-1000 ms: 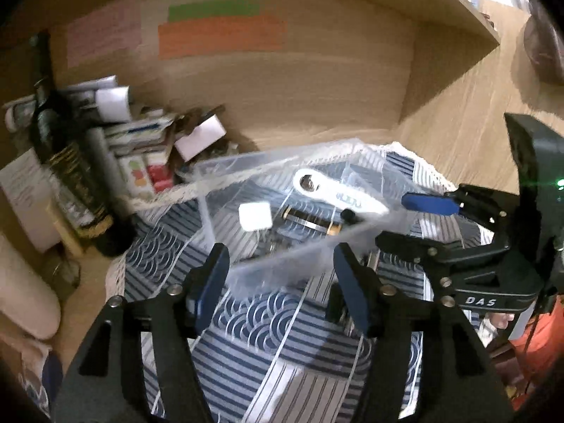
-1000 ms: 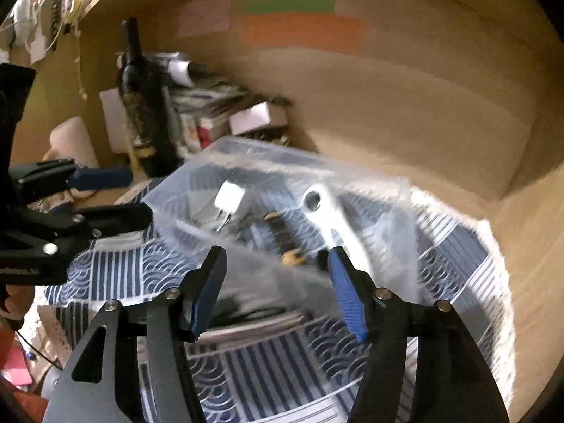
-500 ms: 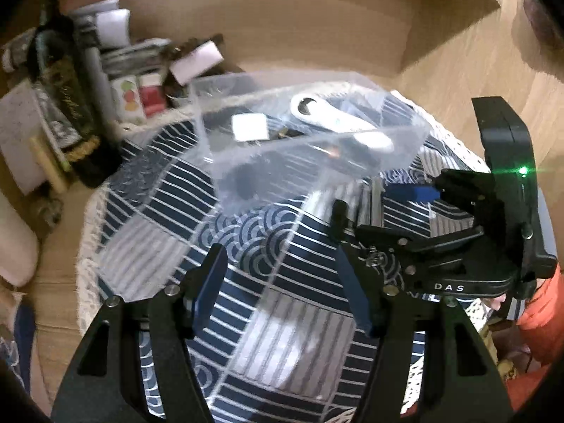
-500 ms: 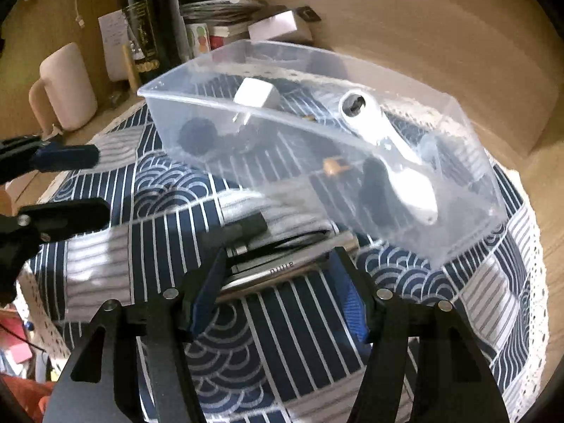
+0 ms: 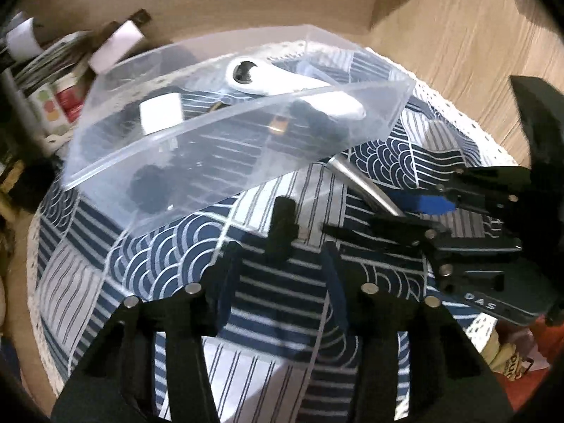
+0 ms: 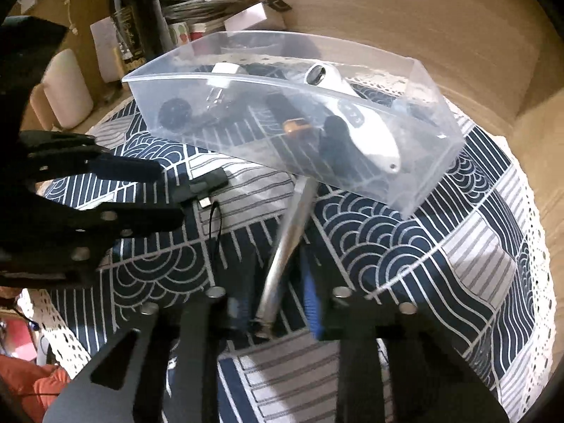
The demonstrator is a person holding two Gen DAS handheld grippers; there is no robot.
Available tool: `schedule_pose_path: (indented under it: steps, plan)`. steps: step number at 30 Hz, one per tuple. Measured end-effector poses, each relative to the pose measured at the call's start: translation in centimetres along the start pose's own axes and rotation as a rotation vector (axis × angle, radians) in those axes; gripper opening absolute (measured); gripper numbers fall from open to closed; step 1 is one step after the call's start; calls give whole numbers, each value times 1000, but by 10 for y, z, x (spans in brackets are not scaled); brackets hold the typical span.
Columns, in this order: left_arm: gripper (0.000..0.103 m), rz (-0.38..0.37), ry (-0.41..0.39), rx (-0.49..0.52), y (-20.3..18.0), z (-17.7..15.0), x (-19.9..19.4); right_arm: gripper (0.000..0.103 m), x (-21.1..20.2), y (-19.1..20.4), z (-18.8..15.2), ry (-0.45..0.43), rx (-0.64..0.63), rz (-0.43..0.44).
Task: Organize rigid objects
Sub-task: 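Grasp the silver metal pen with the right tool while the left tool grasps a small black item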
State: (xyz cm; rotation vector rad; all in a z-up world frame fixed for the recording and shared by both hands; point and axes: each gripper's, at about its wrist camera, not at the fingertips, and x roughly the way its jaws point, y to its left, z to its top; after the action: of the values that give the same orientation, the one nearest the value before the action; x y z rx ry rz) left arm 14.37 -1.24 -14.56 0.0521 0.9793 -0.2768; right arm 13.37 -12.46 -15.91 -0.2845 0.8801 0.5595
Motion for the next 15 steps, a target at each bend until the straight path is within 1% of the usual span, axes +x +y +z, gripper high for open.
schedule_pose_path:
  steps: [1, 5, 6, 7, 11, 15]
  plan:
    - [40, 3, 1, 7, -1, 2, 4, 14, -1, -4, -2, -4, 8, 2]
    - [38, 31, -7, 50, -10, 5, 12, 14, -6, -8, -4, -22, 29, -9]
    - [32, 36, -9, 63, -13, 5, 13, 14, -9, -10, -6, -30, 31, -9]
    - [24, 40, -13, 71, -15, 4, 13, 14, -12, -11, -7, -38, 32, -4]
    - [24, 52, -30, 69, -15, 2, 11, 14, -25, -12, -9, -64, 36, 12]
    - [24, 45, -68, 32, -11, 1, -3, 14, -40, -13, -5, -104, 35, 15]
